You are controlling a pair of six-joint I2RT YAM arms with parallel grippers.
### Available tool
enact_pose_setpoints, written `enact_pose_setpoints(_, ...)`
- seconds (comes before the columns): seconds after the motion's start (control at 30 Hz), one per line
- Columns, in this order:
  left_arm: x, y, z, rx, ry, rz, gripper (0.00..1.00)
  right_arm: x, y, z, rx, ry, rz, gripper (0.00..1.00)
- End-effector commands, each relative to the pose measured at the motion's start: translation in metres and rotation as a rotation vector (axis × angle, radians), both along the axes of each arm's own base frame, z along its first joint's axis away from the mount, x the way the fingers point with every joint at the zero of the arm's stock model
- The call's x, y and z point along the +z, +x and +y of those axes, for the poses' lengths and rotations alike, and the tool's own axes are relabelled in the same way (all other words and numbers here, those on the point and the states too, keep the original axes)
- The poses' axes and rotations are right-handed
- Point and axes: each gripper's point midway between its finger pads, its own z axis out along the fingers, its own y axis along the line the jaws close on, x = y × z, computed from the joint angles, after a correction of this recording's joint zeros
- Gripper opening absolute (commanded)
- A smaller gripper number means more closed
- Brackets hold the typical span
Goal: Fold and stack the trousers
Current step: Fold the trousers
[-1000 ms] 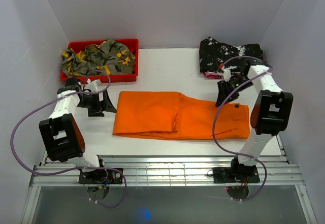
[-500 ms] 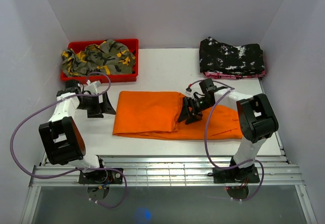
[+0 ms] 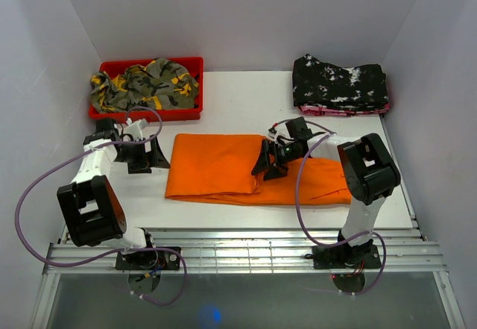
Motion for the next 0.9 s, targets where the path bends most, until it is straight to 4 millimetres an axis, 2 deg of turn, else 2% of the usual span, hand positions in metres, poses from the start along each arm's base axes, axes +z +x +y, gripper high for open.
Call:
enact_pose_setpoints(0.0,0.007,0.003,0.002,0.007,0.014,-0.05,0.98,0.0,0.005,0.012,0.004,0.026,0.001,0.76)
enact_pose_setpoints(0.07,0.007,0.003,0.001,0.008,0.011,-0.05,0.98,0.001,0.003,0.014,0.009,0.043,0.015,0.69)
enact_pose_setpoints(0.1,0.007,0.003,0.001,0.009,0.012,-0.049,0.98,0.001,0.003,0.015,0.013,0.05,0.018,0.6)
enact_pose_setpoints(0.17,0.007,0.003,0.003,0.012,0.017,-0.052,0.98,0.01,0.0,0.021,0.029,0.087,0.033,0.49)
enact_pose_setpoints(0.2,0.006,0.003,0.004,0.015,0.022,-0.053,0.98,0.014,-0.002,0.023,0.04,0.102,0.034,0.4)
enact_pose_setpoints(0.27,0.007,0.004,0.004,0.014,0.022,-0.058,0.98,0.019,-0.005,0.026,0.046,0.113,0.042,0.33)
enact_pose_setpoints(0.3,0.006,0.004,0.004,0.016,0.022,-0.054,0.98,0.023,-0.007,0.026,0.05,0.123,0.047,0.23)
enact_pose_setpoints(0.4,0.007,0.006,0.006,0.018,0.026,-0.056,0.98,0.027,-0.017,0.025,0.052,0.132,0.074,0.08)
enact_pose_setpoints(0.53,0.008,0.007,0.007,0.016,0.033,-0.057,0.98,0.03,-0.035,0.021,0.049,0.139,0.122,0.08)
enact_pose_setpoints(0.63,0.004,0.006,0.005,0.01,0.015,-0.045,0.98,0.012,-0.048,0.014,0.069,0.092,0.124,0.08)
enact_pose_setpoints(0.7,0.002,0.006,0.004,0.01,0.004,-0.037,0.98,0.001,-0.046,0.012,0.075,0.067,0.119,0.08)
enact_pose_setpoints(0.8,-0.001,0.009,0.003,0.014,-0.01,-0.041,0.98,-0.01,-0.029,0.011,0.082,0.004,0.068,0.11)
enact_pose_setpoints(0.83,-0.002,0.009,0.002,0.016,-0.019,-0.039,0.98,-0.005,-0.016,0.015,0.096,0.008,0.02,0.12)
enact_pose_setpoints(0.87,-0.005,0.01,0.001,0.02,-0.028,-0.027,0.98,-0.01,-0.013,0.013,0.096,-0.018,0.028,0.14)
